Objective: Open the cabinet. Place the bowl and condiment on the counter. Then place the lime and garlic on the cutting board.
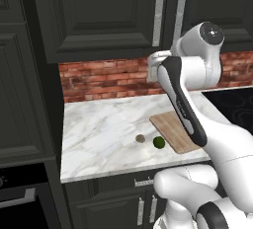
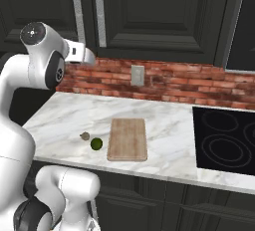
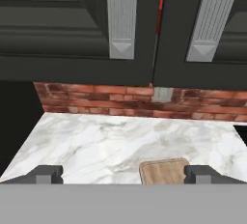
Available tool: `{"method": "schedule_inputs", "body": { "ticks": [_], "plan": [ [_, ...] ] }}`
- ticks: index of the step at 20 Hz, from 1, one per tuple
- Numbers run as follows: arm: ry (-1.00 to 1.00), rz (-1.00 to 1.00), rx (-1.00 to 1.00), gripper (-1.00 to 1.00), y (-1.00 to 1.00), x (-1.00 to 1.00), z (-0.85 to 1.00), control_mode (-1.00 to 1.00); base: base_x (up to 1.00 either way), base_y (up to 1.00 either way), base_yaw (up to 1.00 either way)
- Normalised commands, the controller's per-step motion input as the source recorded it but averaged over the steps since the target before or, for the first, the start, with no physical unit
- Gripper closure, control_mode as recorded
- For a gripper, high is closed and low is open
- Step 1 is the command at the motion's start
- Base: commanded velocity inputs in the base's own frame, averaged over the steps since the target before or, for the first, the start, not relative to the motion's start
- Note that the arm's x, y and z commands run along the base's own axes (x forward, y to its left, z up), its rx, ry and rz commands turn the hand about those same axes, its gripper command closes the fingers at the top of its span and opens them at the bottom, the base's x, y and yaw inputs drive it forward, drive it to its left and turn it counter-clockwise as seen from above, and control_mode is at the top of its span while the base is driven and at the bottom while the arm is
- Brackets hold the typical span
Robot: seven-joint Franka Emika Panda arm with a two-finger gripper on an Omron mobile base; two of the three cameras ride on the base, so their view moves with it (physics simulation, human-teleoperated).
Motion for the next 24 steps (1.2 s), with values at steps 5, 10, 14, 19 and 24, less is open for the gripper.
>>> {"method": "schedule_inputs", "body": {
  "ticks": [5, 10, 14, 19, 24],
  "plan": [
    [-0.01, 0.0, 0.0, -1.0, 0.04, 0.0, 0.27, -1.0, 0.0, 0.0, 0.0],
    [0.0, 0.0, 0.0, -1.0, 0.1, 0.07, 0.3, -1.0, 0.0, 0.0, 0.0],
    [0.0, 0.0, 0.0, -1.0, 0.12, 0.14, 0.27, -1.0, 0.0, 0.0, 0.0],
    [-0.03, 0.0, 0.0, -1.0, 0.07, 0.23, 0.23, -1.0, 0.0, 0.0, 0.0],
    [-0.11, 0.0, 0.0, -1.0, 0.03, 0.24, 0.21, -1.0, 0.0, 0.0, 0.0]
  ]
}}
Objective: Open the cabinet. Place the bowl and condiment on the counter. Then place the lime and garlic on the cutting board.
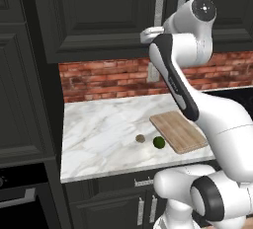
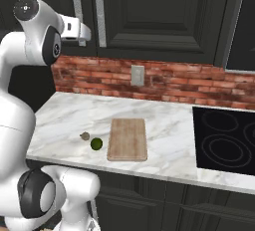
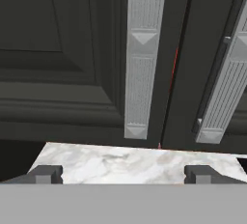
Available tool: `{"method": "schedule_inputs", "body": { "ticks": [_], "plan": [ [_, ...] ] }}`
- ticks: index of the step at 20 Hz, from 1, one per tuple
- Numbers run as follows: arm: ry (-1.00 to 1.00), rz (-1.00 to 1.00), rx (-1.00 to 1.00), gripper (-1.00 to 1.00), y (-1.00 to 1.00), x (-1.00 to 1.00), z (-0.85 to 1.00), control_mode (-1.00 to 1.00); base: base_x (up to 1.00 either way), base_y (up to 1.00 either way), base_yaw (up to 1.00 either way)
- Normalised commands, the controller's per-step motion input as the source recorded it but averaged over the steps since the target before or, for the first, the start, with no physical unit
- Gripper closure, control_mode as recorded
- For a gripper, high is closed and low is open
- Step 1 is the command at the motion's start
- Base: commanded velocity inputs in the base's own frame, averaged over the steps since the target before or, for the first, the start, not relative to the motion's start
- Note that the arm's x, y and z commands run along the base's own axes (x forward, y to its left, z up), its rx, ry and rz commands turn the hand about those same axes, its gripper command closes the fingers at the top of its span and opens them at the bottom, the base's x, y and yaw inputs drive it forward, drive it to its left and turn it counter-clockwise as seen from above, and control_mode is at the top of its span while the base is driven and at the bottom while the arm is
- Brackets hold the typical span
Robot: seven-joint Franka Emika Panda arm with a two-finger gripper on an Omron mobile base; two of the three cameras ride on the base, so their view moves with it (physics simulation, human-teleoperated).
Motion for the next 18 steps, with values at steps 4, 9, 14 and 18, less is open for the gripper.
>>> {"method": "schedule_inputs", "body": {
  "ticks": [4, 9, 14, 18],
  "plan": [
    [-0.14, 0.0, 0.0, -1.0, 0.0, 0.15, 0.28, -1.0, 0.0, 0.0, 0.0],
    [-0.1, 0.0, 0.0, -1.0, 0.0, 0.1, 0.22, -1.0, 0.0, 0.0, 0.0],
    [-0.01, 0.0, 0.0, -1.0, 0.0, 0.08, 0.03, -1.0, 0.0, 0.0, 0.0],
    [0.0, 0.0, 0.0, -1.0, 0.0, 0.16, 0.09, -1.0, 0.0, 0.0, 0.0]
  ]
}}
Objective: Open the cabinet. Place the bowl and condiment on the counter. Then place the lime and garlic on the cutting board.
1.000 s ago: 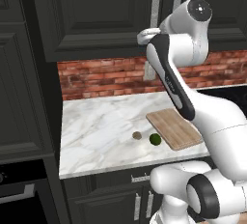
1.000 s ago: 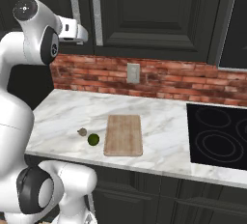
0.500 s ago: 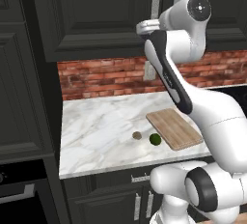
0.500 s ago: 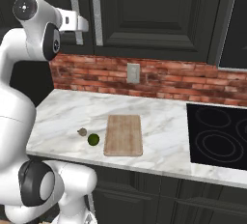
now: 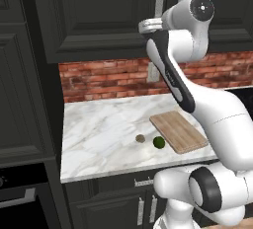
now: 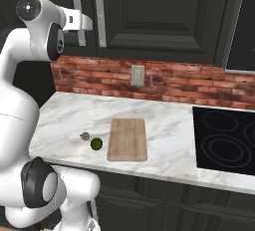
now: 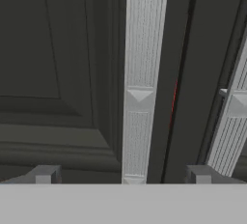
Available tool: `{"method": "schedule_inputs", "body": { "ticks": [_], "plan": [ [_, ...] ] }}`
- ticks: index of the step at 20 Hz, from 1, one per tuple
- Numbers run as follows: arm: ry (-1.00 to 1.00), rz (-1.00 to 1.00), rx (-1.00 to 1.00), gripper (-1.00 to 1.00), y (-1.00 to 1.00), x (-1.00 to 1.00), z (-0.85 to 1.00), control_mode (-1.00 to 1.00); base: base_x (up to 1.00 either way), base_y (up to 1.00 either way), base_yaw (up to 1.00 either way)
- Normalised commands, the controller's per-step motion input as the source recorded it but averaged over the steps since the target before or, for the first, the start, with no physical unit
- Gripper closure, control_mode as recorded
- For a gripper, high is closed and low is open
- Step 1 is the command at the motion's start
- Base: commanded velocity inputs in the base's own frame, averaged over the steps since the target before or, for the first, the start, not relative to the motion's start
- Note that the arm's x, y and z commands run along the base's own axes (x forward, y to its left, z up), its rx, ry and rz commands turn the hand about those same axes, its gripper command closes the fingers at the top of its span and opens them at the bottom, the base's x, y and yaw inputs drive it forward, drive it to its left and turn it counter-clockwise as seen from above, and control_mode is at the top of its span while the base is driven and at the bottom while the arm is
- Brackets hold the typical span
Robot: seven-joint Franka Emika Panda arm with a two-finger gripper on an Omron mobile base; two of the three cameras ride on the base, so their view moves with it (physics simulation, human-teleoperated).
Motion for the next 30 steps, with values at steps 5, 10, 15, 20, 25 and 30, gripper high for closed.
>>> {"method": "schedule_inputs", "body": {
  "ticks": [5, 10, 15, 20, 25, 30],
  "plan": [
    [0.0, 0.0, 0.0, -1.0, 0.0, 0.21, 0.15, -1.0, 0.0, 0.0, 0.0],
    [0.0, 0.0, 0.0, -1.0, 0.0, 0.18, 0.09, -1.0, 0.0, 0.0, 0.0],
    [0.0, 0.0, 0.0, -1.0, 0.0, 0.19, 0.0, -1.0, 0.0, 0.0, 0.0],
    [0.0, 0.0, 0.0, -1.0, 0.0, 0.24, 0.0, -1.0, 0.0, 0.0, 0.0],
    [0.0, 0.0, 0.0, -1.0, 0.0, 0.28, 0.0, -1.0, 0.0, 0.0, 0.0],
    [0.0, 0.0, 0.0, -1.0, 0.0, 0.29, 0.0, -1.0, 0.0, 0.0, 0.0]
  ]
}}
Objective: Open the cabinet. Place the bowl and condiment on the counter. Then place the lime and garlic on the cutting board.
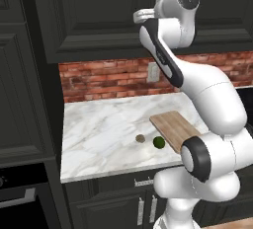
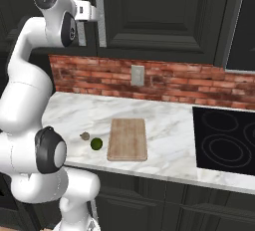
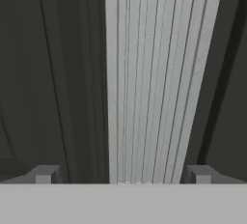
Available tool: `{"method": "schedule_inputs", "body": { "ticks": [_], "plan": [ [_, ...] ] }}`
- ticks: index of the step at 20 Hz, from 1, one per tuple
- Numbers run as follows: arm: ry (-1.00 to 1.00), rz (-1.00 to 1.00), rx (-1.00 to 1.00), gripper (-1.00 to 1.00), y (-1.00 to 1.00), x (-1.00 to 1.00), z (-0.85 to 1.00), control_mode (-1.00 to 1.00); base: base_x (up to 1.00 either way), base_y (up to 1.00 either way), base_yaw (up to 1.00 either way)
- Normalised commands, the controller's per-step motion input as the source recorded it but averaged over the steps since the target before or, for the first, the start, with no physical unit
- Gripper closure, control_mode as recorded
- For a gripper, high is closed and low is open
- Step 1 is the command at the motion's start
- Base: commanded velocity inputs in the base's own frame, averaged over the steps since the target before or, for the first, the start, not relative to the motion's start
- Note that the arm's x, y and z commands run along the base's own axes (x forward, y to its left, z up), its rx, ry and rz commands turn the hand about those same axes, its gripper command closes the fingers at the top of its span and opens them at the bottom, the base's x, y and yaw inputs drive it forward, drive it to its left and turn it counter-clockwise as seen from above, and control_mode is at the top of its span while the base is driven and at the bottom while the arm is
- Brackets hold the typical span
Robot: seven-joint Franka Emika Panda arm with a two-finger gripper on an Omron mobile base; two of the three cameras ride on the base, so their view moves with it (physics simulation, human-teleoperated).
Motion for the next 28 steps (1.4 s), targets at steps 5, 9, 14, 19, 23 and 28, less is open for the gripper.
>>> {"method": "schedule_inputs", "body": {
  "ticks": [5, 9, 14, 19, 23, 28],
  "plan": [
    [0.0, 0.0, 0.0, -1.0, 0.0, 0.29, 0.0, -1.0, 0.0, 0.0, 0.0],
    [0.0, 0.0, 0.0, -1.0, 0.0, 0.28, 0.0, -1.0, 0.0, 0.0, 0.0],
    [0.0, 0.0, 0.0, 1.0, 0.03, 0.3, -0.02, -1.0, 0.0, 0.0, 0.0],
    [0.0, 0.0, 0.0, 1.0, 0.0, 0.3, -0.26, -1.0, 0.0, 0.0, 0.0],
    [-0.02, 0.11, -0.03, 1.0, 0.0, 0.08, -0.5, -1.0, 0.0, 0.0, 0.0],
    [-0.03, 0.23, 0.0, 1.0, 0.13, 0.08, -0.56, -1.0, 0.0, 0.0, 0.0]
  ]
}}
